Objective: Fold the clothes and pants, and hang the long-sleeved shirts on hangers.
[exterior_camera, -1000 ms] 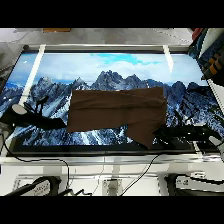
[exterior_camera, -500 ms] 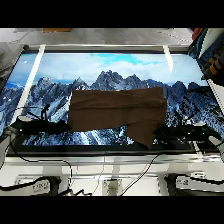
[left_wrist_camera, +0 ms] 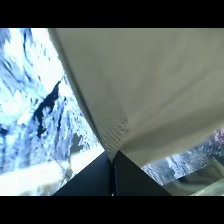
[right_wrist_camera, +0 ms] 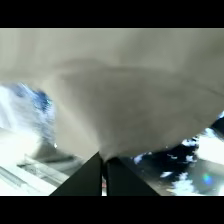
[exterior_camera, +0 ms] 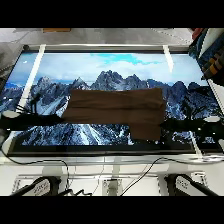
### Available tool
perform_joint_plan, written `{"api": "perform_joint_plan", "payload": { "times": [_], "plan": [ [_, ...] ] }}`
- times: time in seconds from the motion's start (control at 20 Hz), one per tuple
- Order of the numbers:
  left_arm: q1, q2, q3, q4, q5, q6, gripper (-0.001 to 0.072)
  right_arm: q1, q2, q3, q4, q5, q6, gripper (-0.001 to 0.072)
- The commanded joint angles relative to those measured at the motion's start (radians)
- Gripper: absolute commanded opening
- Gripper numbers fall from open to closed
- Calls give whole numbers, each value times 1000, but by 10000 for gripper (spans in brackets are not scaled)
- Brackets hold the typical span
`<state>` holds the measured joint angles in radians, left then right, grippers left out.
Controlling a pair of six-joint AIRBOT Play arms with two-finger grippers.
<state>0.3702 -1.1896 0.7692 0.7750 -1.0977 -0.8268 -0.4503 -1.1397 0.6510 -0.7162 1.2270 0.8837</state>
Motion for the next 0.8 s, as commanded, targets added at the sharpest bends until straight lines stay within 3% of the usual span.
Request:
{"api": "perform_joint_plan", "payload": {
  "times": [0.0,0.1,0.2,0.35,0.6,0.75],
  "plan": [
    [63,191,16,30,-106,-8,10,0,229,9,13,102,95,10],
    [90,289,16,30,-158,-24,10,0,372,9,27,138,166,10],
    [98,364,14,27,-107,-74,9,6,492,8,32,80,250,10],
    [46,371,-29,-11,76,-121,9,113,531,-6,33,-248,388,10],
    [-132,195,-101,-25,320,-120,10,390,261,-8,21,-684,414,11],
    [-204,66,-100,-80,513,-120,10,418,64,-5,35,-862,439,11]
  ]
}}
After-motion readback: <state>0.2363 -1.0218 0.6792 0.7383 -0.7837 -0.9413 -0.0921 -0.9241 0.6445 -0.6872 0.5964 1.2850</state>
